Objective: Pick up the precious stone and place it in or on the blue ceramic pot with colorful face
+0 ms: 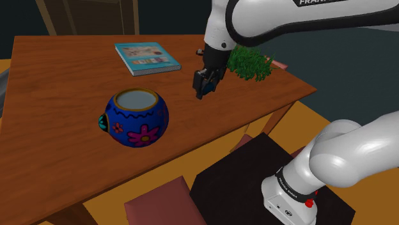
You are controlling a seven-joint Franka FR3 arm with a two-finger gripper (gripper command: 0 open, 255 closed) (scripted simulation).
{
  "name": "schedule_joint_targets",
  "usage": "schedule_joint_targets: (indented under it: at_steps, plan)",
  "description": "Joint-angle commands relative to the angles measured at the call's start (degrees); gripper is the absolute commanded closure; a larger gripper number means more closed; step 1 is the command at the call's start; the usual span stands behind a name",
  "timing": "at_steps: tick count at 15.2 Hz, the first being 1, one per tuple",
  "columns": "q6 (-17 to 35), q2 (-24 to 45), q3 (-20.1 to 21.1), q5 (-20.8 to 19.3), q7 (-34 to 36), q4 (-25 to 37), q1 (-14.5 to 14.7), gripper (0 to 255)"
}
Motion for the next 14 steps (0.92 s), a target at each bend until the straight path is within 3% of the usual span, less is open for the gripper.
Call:
schedule_joint_targets:
  at_steps: [1,14]
  plan:
    - [-1.6,-0.3,-0.2,-0.1,0.0,1.3,0.0,255]
    - [-11.8,-1.0,-1.2,-0.7,0.1,10.7,-0.4,255]
